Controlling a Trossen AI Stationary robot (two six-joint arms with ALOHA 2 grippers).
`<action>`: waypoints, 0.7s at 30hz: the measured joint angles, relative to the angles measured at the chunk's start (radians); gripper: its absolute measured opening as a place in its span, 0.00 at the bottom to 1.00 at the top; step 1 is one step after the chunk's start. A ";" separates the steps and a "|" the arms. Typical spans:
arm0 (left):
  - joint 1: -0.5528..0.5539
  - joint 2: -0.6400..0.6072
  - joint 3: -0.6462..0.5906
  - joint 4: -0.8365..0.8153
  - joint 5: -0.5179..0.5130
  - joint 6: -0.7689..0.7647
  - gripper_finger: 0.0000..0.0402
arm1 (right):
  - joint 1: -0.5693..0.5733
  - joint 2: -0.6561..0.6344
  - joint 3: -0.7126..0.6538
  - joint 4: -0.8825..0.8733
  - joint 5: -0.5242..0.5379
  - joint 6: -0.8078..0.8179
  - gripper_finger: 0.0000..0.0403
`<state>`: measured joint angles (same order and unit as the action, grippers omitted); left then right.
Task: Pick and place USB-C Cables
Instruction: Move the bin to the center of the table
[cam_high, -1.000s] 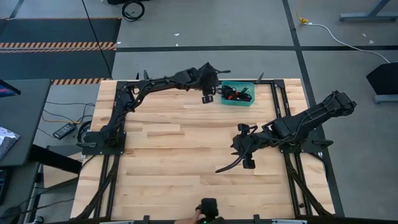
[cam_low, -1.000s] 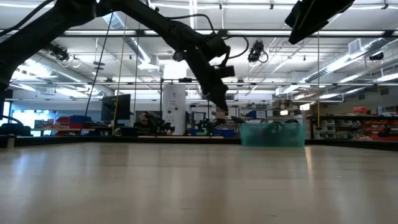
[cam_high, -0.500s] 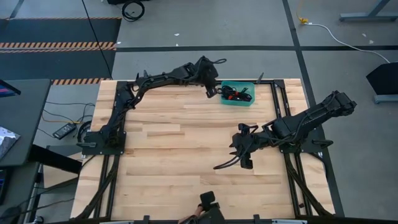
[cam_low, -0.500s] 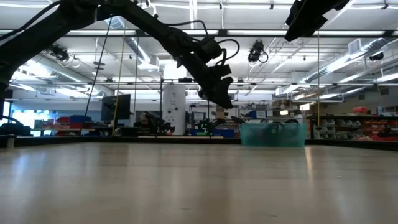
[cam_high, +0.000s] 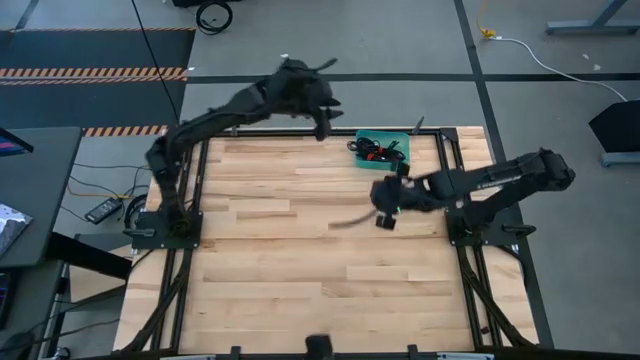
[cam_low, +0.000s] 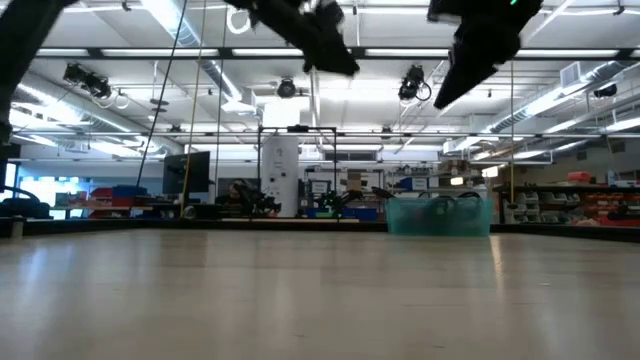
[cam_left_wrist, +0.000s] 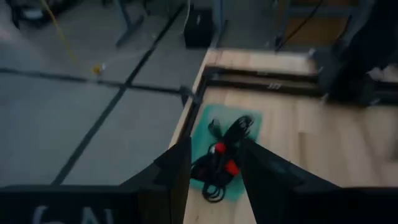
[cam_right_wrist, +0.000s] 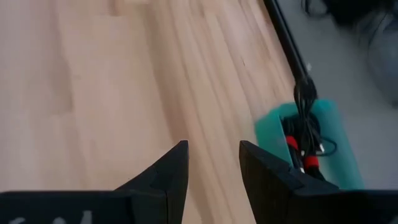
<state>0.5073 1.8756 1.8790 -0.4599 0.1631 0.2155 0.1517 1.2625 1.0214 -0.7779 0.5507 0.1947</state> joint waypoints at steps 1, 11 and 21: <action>-0.006 -0.033 0.000 -0.022 0.006 0.004 0.35 | -0.040 0.000 0.000 0.001 -0.030 -0.014 0.37; -0.181 -0.194 0.000 -0.425 -0.070 0.031 0.35 | -0.379 0.137 0.000 0.069 -0.261 -0.207 0.37; -0.450 -0.211 -0.124 -0.771 -0.267 -0.163 0.35 | -0.495 0.288 0.000 0.049 -0.266 -0.300 0.37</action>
<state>0.0568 1.6644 1.7550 -1.2313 -0.1041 0.0529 -0.3435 1.5500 1.0214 -0.7289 0.2851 -0.1054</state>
